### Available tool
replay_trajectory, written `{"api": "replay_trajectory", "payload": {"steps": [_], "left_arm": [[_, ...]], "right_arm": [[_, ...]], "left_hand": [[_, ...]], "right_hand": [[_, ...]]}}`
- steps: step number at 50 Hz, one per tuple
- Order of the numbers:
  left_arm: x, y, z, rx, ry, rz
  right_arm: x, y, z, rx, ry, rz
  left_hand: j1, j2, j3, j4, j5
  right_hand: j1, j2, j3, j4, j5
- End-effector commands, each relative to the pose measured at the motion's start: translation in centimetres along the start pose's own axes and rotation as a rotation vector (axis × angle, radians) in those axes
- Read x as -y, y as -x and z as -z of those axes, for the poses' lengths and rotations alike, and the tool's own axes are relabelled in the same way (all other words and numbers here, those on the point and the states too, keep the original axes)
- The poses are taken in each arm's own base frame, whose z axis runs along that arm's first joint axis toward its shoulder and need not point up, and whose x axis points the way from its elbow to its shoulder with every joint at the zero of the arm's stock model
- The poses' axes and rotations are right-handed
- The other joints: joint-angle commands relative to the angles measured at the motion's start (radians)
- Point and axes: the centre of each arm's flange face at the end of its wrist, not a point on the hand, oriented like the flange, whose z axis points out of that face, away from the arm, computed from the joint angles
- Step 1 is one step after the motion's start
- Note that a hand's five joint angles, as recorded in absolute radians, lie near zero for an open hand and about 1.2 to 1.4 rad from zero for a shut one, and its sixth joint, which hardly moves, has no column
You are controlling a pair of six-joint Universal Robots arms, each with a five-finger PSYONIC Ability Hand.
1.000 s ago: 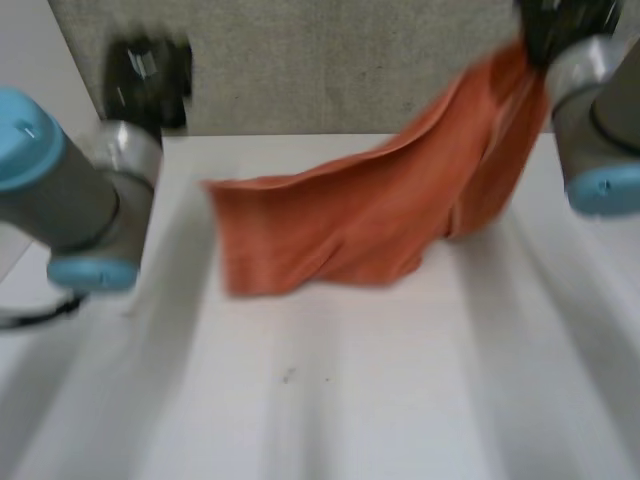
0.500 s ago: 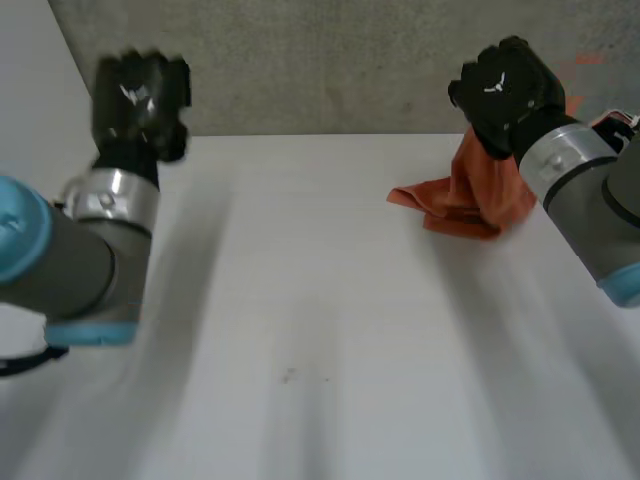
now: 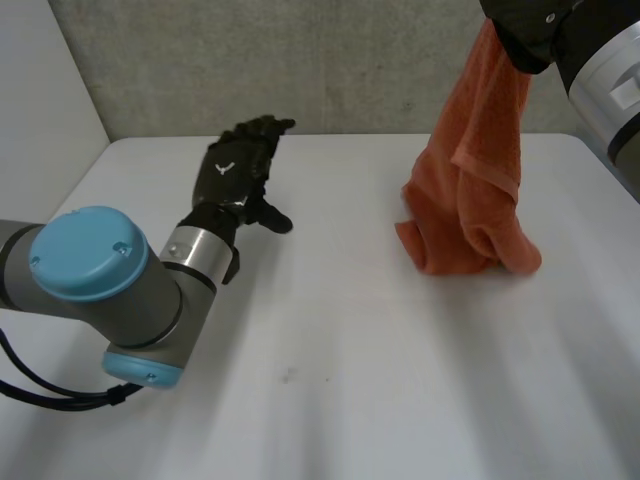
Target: Fold the laundry
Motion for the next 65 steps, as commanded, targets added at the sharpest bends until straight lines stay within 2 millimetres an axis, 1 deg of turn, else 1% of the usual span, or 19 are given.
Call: {"api": "replay_trajectory", "payload": {"steps": [1, 5, 11, 23, 26, 28, 29, 31, 34, 37, 40, 41, 42, 44, 48, 52, 58, 60, 65], "left_arm": [[-1.3, -1.4, -0.4, -0.102, 0.068, 0.099], [-1.5, -2.5, -0.9, -0.137, 0.061, 0.103], [-1.6, -3.7, -2.3, -0.194, 0.036, 0.105], [-5.1, -9.6, -1.4, -0.560, 0.161, 0.215], [-5.8, -9.9, -1.1, -0.582, 0.186, 0.230], [-6.8, -10.1, -0.7, -0.620, 0.235, 0.255], [-6.8, -10.1, -0.7, -0.620, 0.235, 0.255], [-7.4, -10.6, 0.0, -0.691, 0.300, 0.300], [-7.4, -10.9, 0.3, -0.734, 0.330, 0.333], [-6.8, -10.8, 0.0, -0.748, 0.340, 0.382], [-5.6, -9.3, -1.6, -0.617, 0.267, 0.381], [-4.1, -7.5, -2.9, -0.493, 0.194, 0.367], [-4.1, -7.5, -2.9, -0.492, 0.193, 0.367], [-0.9, -3.4, -4.5, -0.224, 0.039, 0.305], [1.6, -0.9, -4.3, -0.046, -0.052, 0.167], [4.3, 0.3, -2.5, 0.016, -0.084, -0.011], [5.7, 0.0, 0.3, 0.030, -0.081, -0.086], [7.5, -0.6, 2.8, 0.027, -0.103, -0.109], [8.2, -0.9, 6.2, 0.034, -0.094, -0.157]], "right_arm": [[4.2, -0.5, 2.3, 0.010, -0.100, -0.015], [6.3, -0.6, 4.0, 0.036, -0.154, -0.028], [7.6, -0.4, 6.2, 0.079, -0.170, -0.044], [7.6, 1.7, 8.3, 0.160, -0.173, -0.063], [7.2, 2.1, 8.3, 0.169, -0.162, -0.063], [7.0, 2.2, 8.2, 0.169, -0.155, -0.060], [6.8, 2.2, 8.2, 0.168, -0.148, -0.059], [6.8, 2.2, 8.2, 0.167, -0.149, -0.059], [6.6, 1.9, 7.8, 0.153, -0.143, -0.056], [5.7, 1.3, 7.2, 0.126, -0.118, -0.037], [4.9, 0.9, 6.7, 0.097, -0.104, -0.026], [4.9, 0.9, 6.7, 0.097, -0.104, -0.026], [4.7, 0.8, 6.4, 0.085, -0.103, -0.022], [4.5, 0.7, 6.2, 0.075, -0.104, -0.022], [4.0, 0.8, 5.4, 0.055, -0.105, -0.021], [3.7, 1.0, 5.0, 0.056, -0.096, -0.023], [3.0, 1.6, 4.2, 0.070, -0.081, -0.035], [2.7, 1.9, 3.9, 0.077, -0.072, -0.041], [0.9, 3.2, 3.2, 0.109, -0.018, -0.069]], "left_hand": [[-0.005, 0.010, 0.009, 0.006, -0.026], [-0.005, 0.010, 0.009, 0.006, -0.026], [-0.005, 0.010, 0.009, 0.006, -0.026], [0.027, 0.042, 0.041, 0.038, 0.006], [0.083, 0.098, 0.097, 0.094, 0.062], [0.436, 0.451, 0.450, 0.447, 0.415], [0.438, 0.453, 0.452, 0.449, 0.417], [0.890, 0.906, 0.905, 0.902, 0.870], [1.113, 1.129, 1.128, 1.125, 1.092], [1.215, 1.231, 1.230, 1.227, 1.195], [1.215, 1.231, 1.230, 1.227, 1.195], [1.215, 1.231, 1.230, 1.227, 1.195], [1.215, 1.231, 1.230, 1.227, 1.195], [1.215, 1.231, 1.230, 1.227, 1.195], [1.215, 1.231, 1.230, 1.227, 1.195], [1.215, 1.231, 1.230, 1.227, 1.195], [1.215, 1.231, 1.230, 1.227, 1.195], [1.215, 1.231, 1.230, 1.227, 1.195], [1.215, 1.231, 1.230, 1.227, 1.195]], "right_hand": [[0.422, 0.215, 0.209, 0.202, 0.234], [0.422, 0.215, 0.209, 0.202, 0.234], [0.422, 0.215, 0.209, 0.202, 0.234], [0.422, 0.215, 0.209, 0.202, 0.234], [0.422, 0.215, 0.209, 0.202, 0.234], [0.422, 0.215, 0.209, 0.202, 0.234], [0.422, 0.215, 0.209, 0.202, 0.234], [0.422, 0.215, 0.209, 0.202, 0.234], [0.422, 0.215, 0.209, 0.202, 0.234], [0.422, 0.215, 0.209, 0.202, 0.234], [0.422, 0.215, 0.209, 0.202, 0.234], [0.422, 0.215, 0.209, 0.202, 0.234], [0.422, 0.215, 0.209, 0.202, 0.234], [0.422, 0.215, 0.209, 0.202, 0.234], [0.422, 0.215, 0.209, 0.202, 0.234], [0.422, 0.215, 0.209, 0.202, 0.234], [0.422, 0.215, 0.209, 0.202, 0.234], [0.422, 0.215, 0.209, 0.202, 0.234], [0.422, 0.215, 0.209, 0.202, 0.234]]}}
